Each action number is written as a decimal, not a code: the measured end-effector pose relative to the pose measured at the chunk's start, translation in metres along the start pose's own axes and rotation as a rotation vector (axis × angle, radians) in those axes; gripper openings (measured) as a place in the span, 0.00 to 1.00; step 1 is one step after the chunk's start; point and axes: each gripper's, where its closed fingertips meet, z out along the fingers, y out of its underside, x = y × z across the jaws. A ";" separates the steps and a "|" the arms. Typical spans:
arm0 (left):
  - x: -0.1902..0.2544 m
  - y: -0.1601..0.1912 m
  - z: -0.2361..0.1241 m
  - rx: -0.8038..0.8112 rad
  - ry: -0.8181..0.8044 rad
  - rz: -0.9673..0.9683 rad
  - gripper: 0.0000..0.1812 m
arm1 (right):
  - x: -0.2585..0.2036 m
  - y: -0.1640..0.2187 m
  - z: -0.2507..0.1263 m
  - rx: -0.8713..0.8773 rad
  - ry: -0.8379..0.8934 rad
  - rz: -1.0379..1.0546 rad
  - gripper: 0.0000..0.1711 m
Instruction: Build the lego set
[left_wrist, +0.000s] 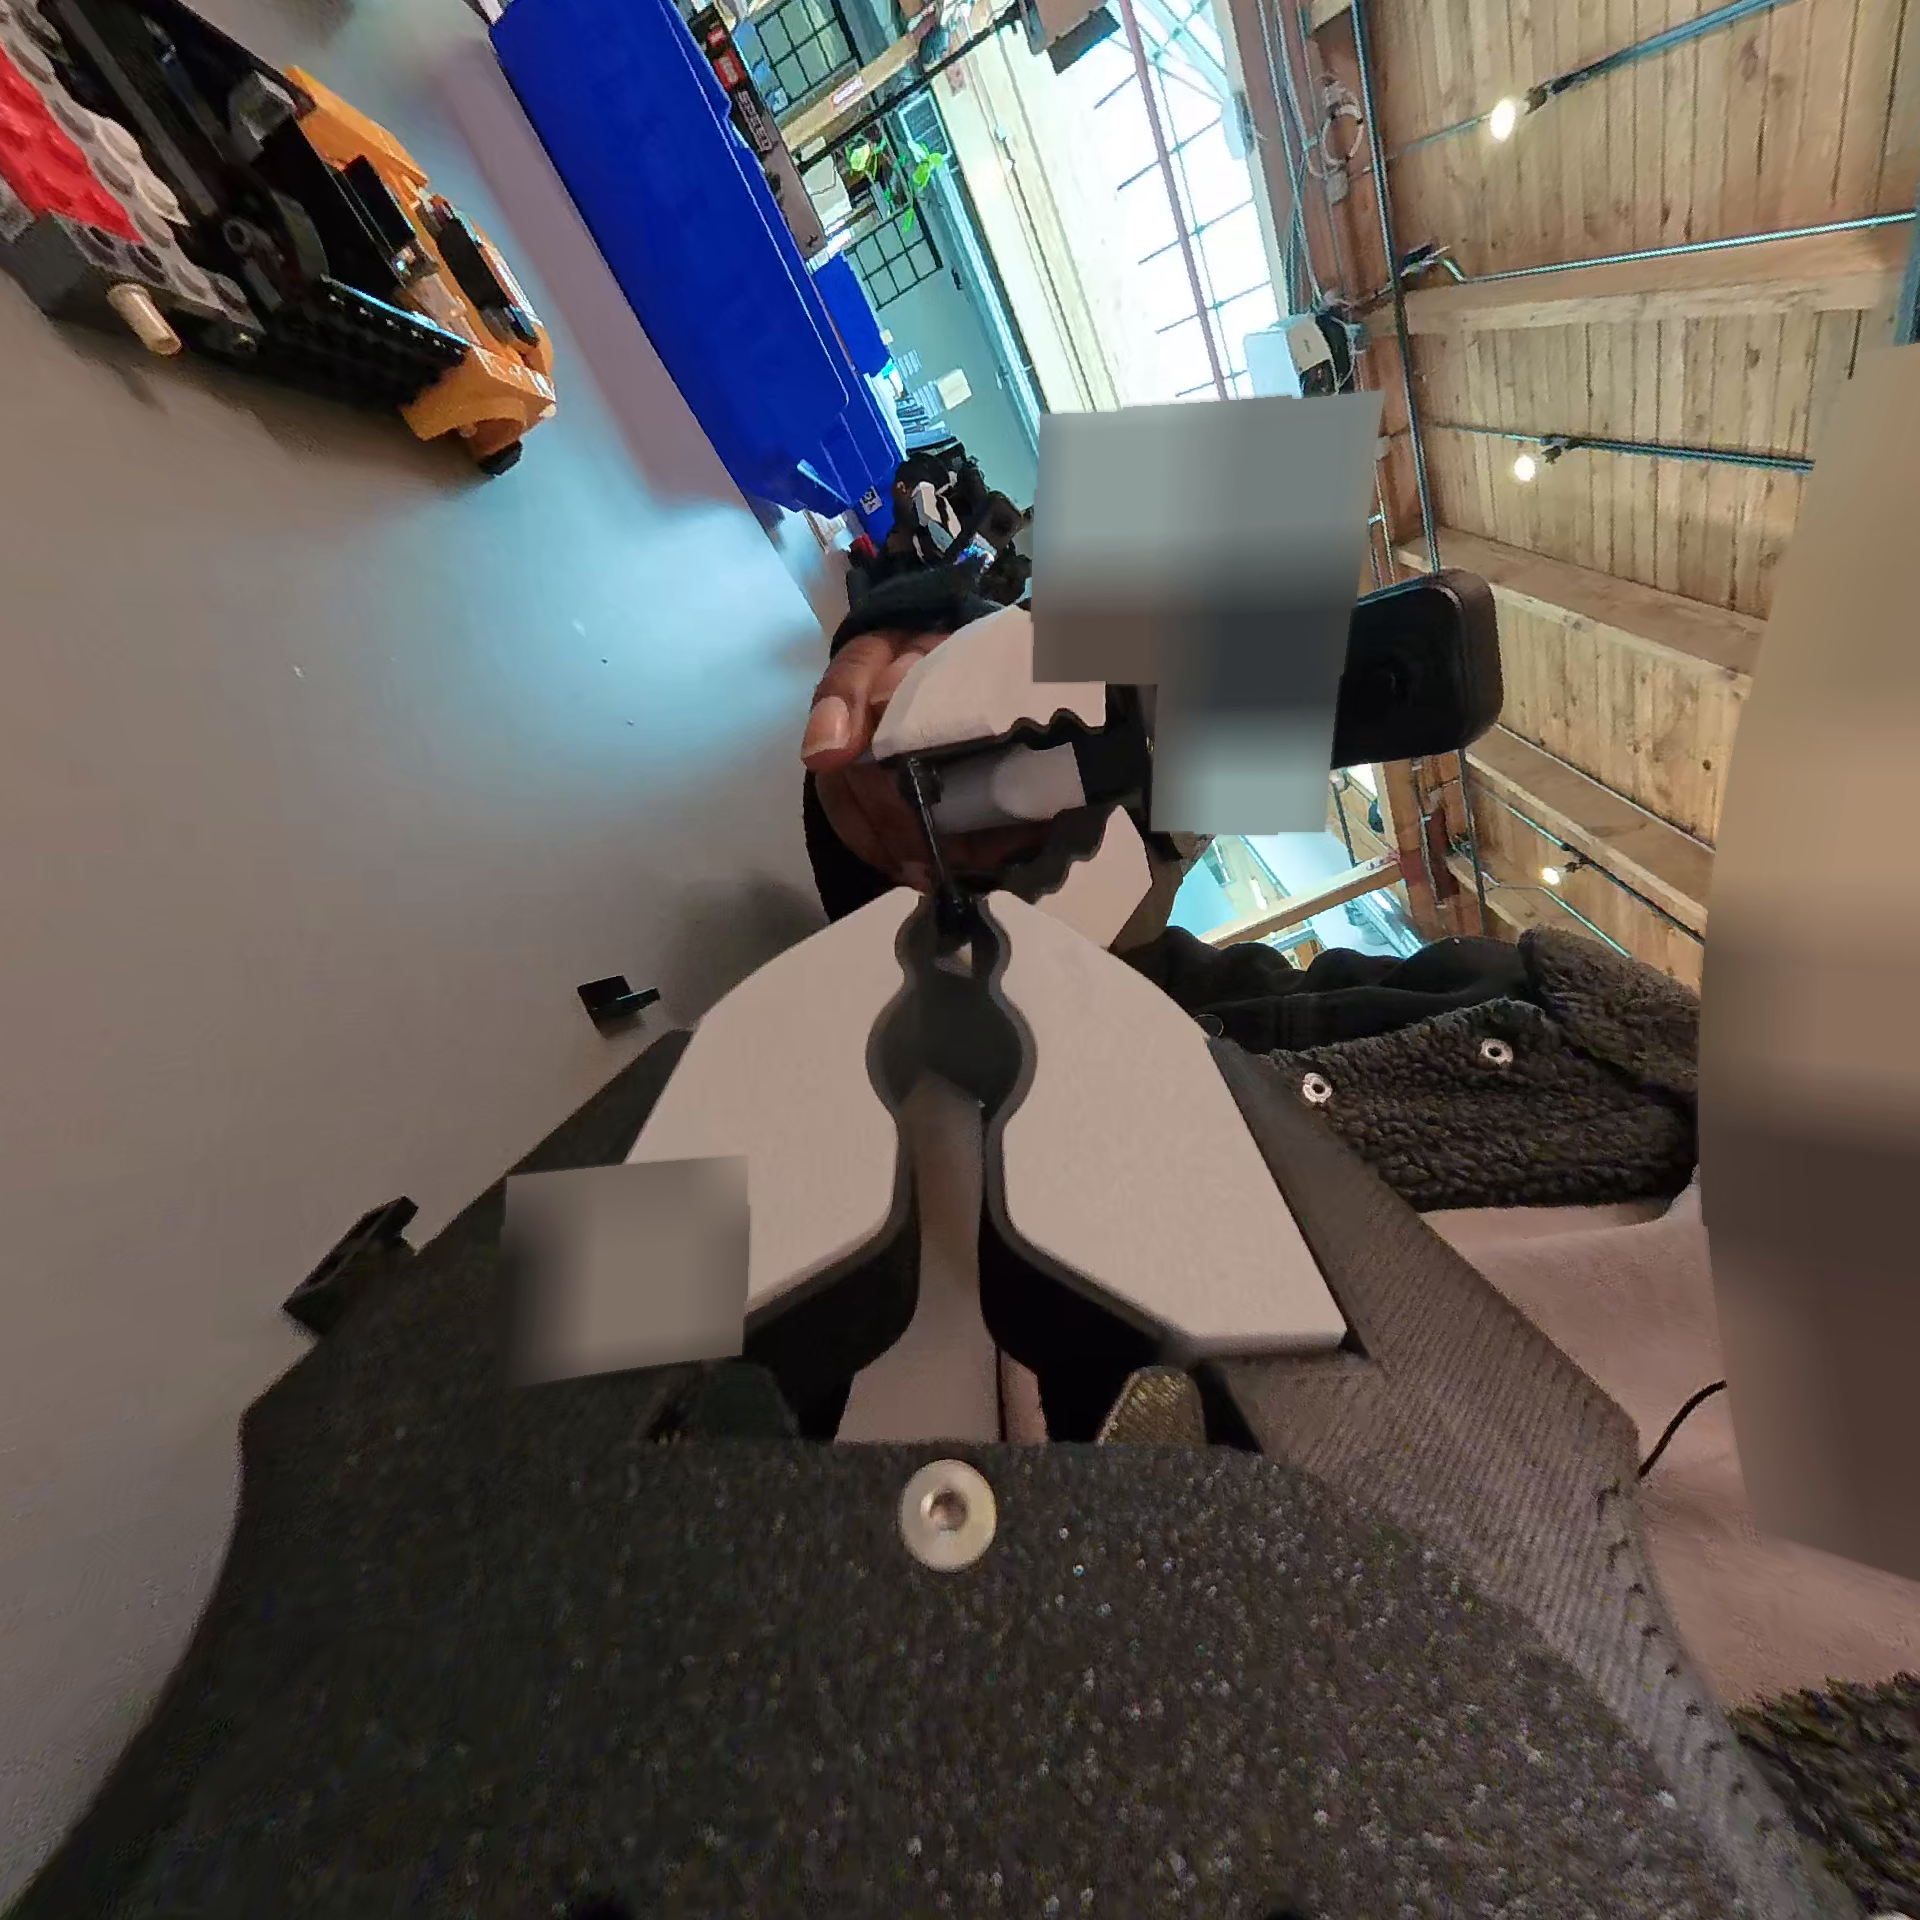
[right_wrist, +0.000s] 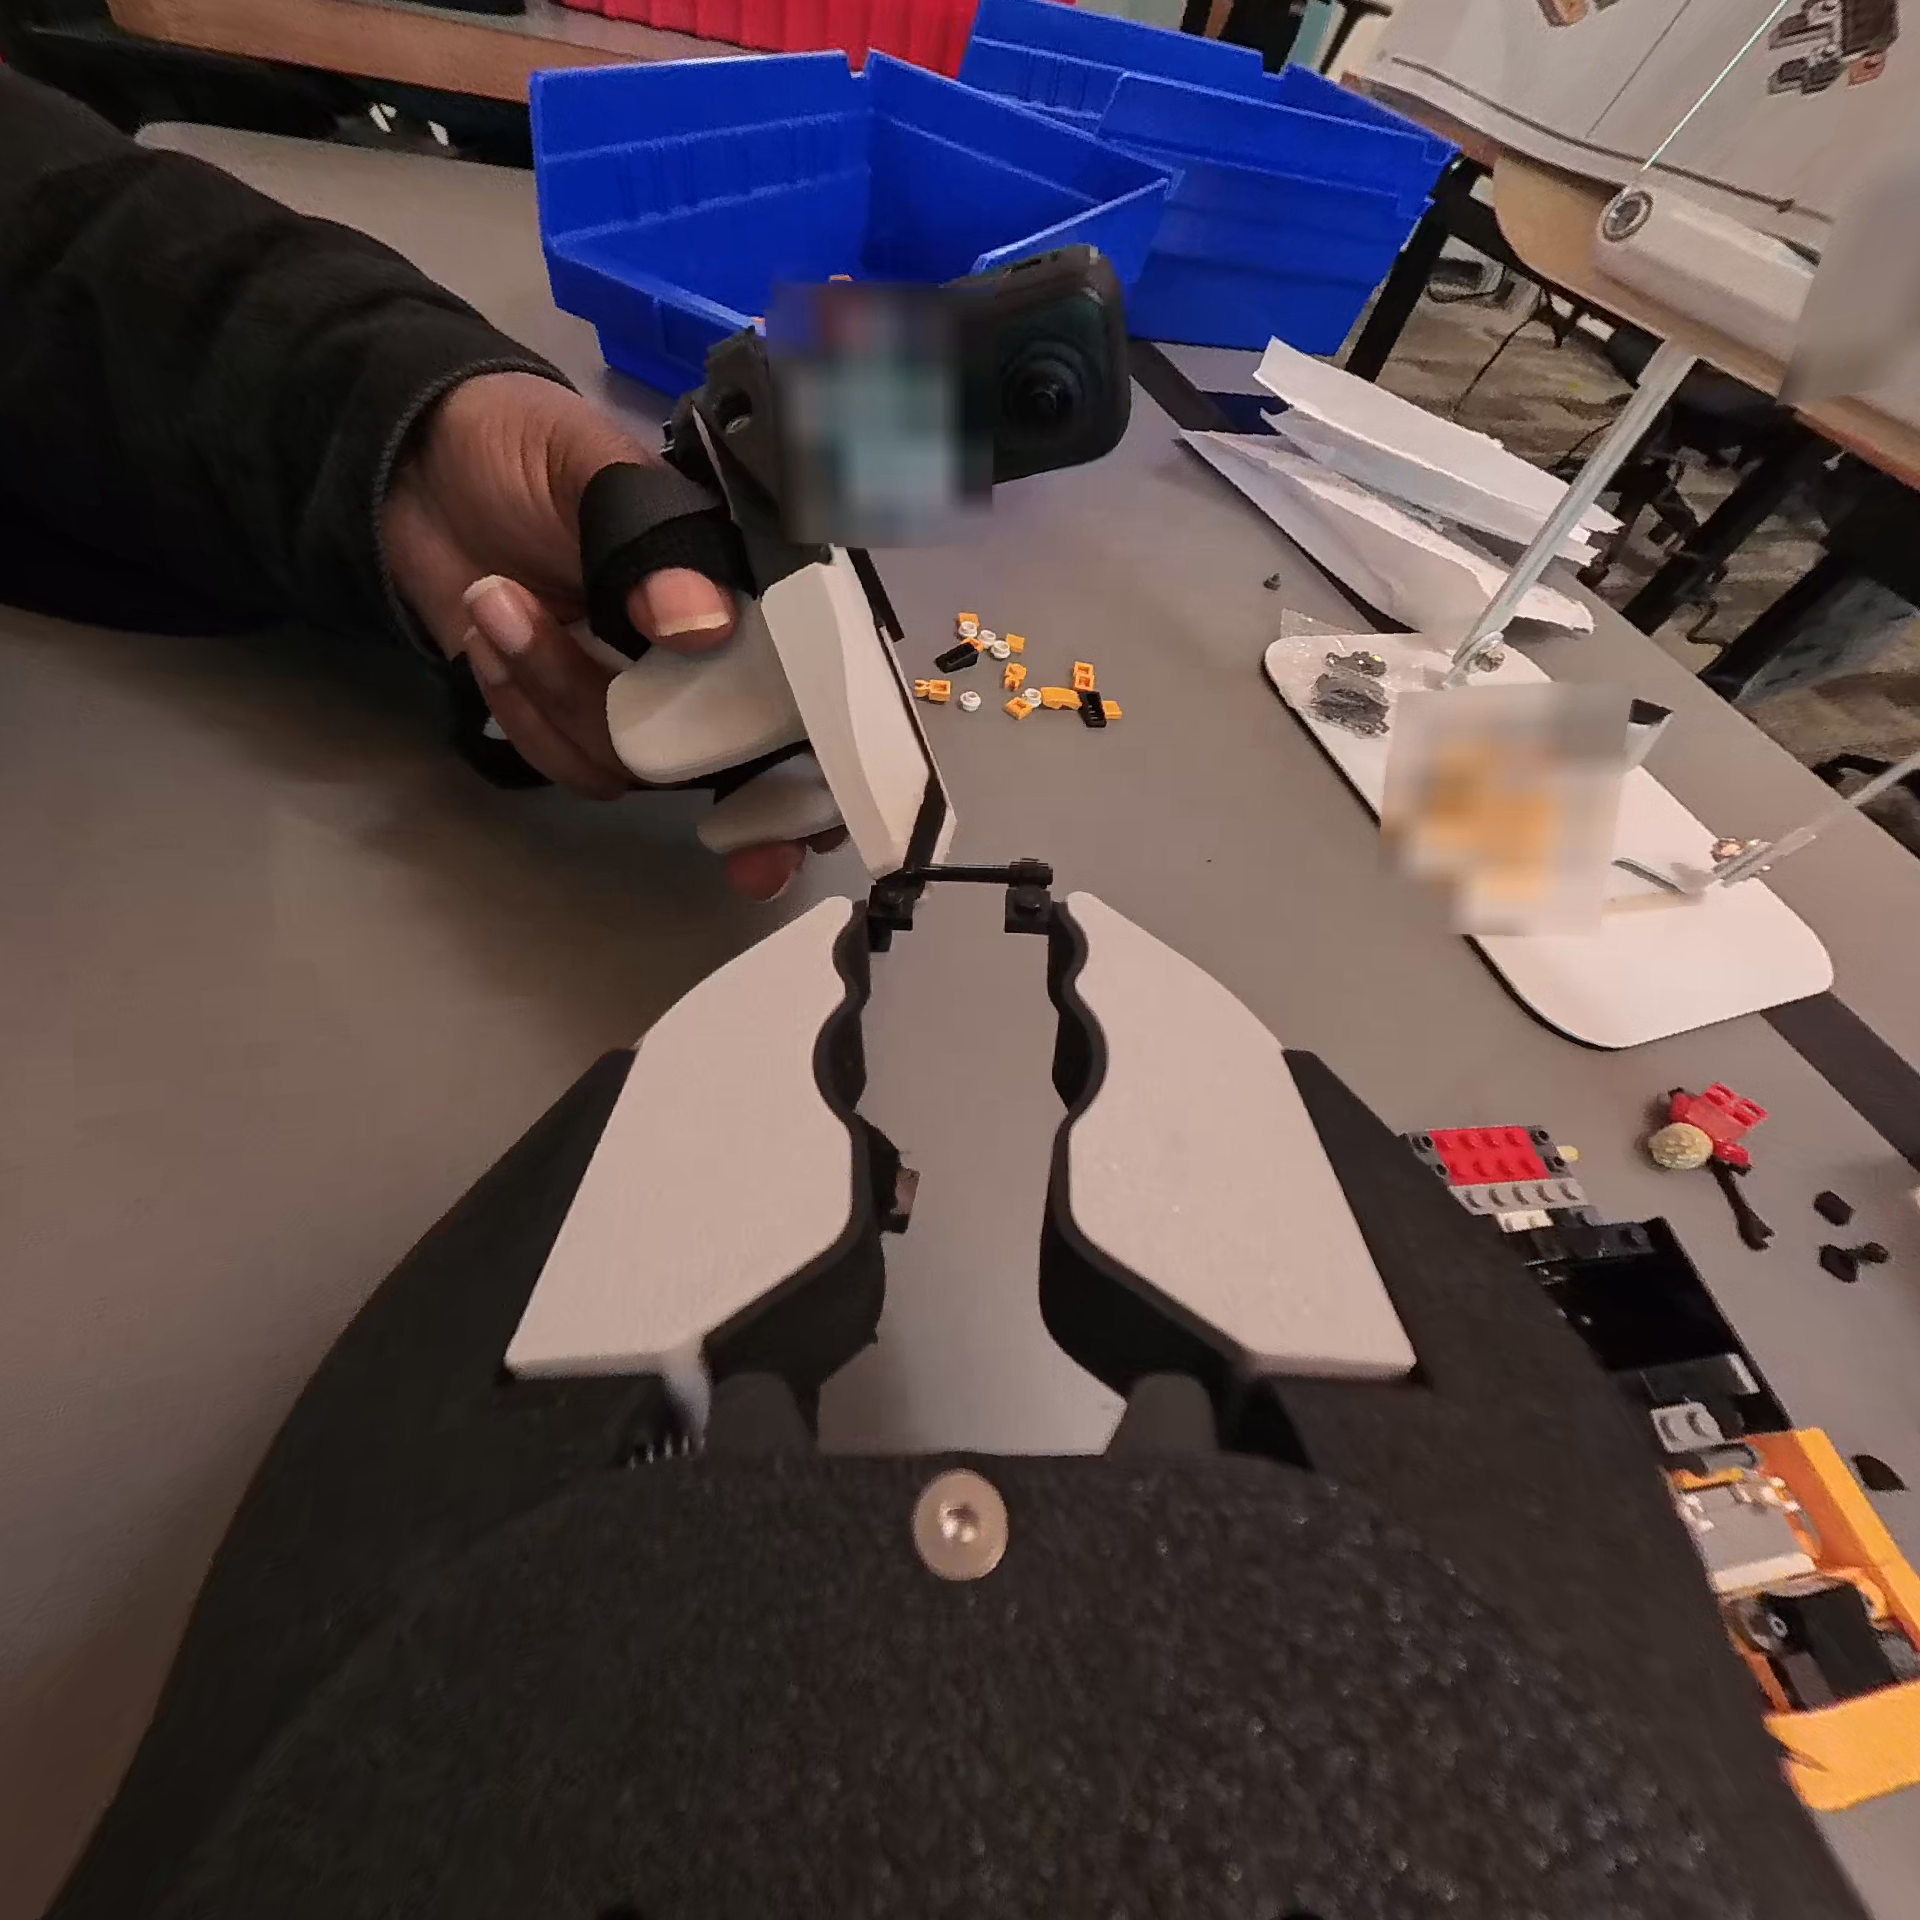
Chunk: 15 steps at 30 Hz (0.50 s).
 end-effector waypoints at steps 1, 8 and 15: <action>-0.001 0.001 0.000 -0.006 -0.007 0.008 0.03 | 0.000 0.001 0.000 -0.001 -0.008 0.000 0.19; -0.004 0.008 -0.003 -0.099 -0.037 0.073 0.05 | -0.020 0.005 -0.003 0.030 -0.148 -0.019 0.19; -0.008 0.029 -0.004 -0.248 -0.059 0.081 0.03 | -0.037 0.010 -0.003 0.021 -0.225 -0.065 0.19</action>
